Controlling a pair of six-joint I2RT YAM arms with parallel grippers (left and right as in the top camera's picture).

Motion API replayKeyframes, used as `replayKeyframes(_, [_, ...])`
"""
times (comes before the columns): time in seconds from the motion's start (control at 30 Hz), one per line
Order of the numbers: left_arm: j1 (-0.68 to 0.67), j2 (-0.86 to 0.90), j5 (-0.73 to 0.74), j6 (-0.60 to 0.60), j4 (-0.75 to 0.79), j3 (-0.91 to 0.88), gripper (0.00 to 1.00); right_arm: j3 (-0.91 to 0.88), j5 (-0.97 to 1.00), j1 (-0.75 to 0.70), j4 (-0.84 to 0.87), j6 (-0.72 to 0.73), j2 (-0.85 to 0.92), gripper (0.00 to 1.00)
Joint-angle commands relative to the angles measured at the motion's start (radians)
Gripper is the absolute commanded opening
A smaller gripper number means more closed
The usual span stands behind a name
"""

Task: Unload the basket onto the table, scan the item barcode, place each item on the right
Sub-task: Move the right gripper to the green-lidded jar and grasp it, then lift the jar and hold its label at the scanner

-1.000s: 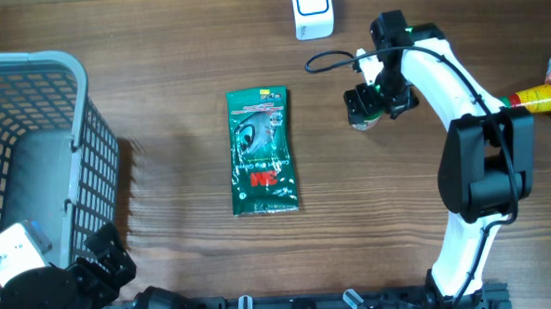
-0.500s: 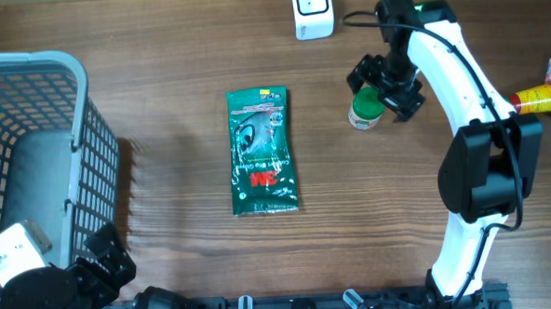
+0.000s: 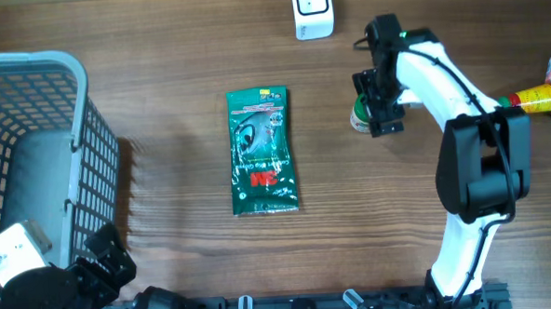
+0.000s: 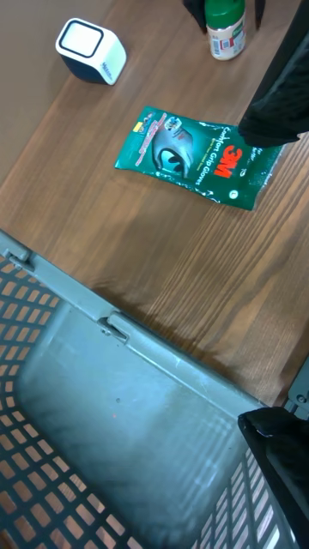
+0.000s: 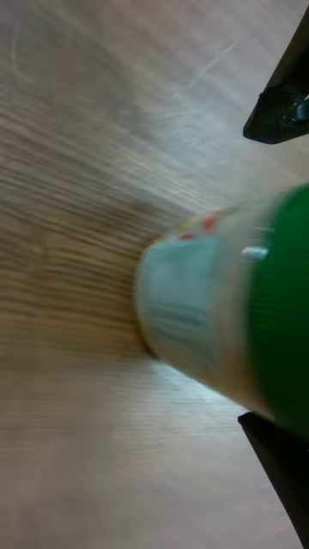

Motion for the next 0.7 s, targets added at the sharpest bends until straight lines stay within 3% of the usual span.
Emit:
replayKeyframes(0.0, [0.004, -0.001, -0.006, -0.013, 0.0, 0.002, 1.0, -0.093, 0.004, -0.003, 0.111, 0.031, 0.002, 0.98])
replayKeyframes(0.1, [0.004, -0.001, -0.006, -0.013, 0.0, 0.002, 1.0, -0.13, 0.01, -0.003, 0.156, 0.03, 0.004, 0.79])
replayKeyframes(0.27, [0.004, -0.001, -0.006, -0.013, 0.0, 0.002, 1.0, -0.128, -0.005, -0.008, 0.169, -0.159, 0.004, 0.67])
replayKeyframes(0.4, [0.004, -0.001, -0.006, -0.013, 0.0, 0.002, 1.0, -0.069, -0.35, -0.056, 0.181, -0.9, 0.003, 0.67])
replayKeyframes(0.5, [0.004, -0.001, -0.006, -0.013, 0.0, 0.002, 1.0, -0.011, -0.56, -0.102, 0.018, -1.326, 0.002, 0.63])
replayKeyframes(0.67, [0.004, -0.001, -0.006, -0.013, 0.0, 0.002, 1.0, 0.019, -0.586, -0.125, -0.216, -1.667, -0.023, 0.61])
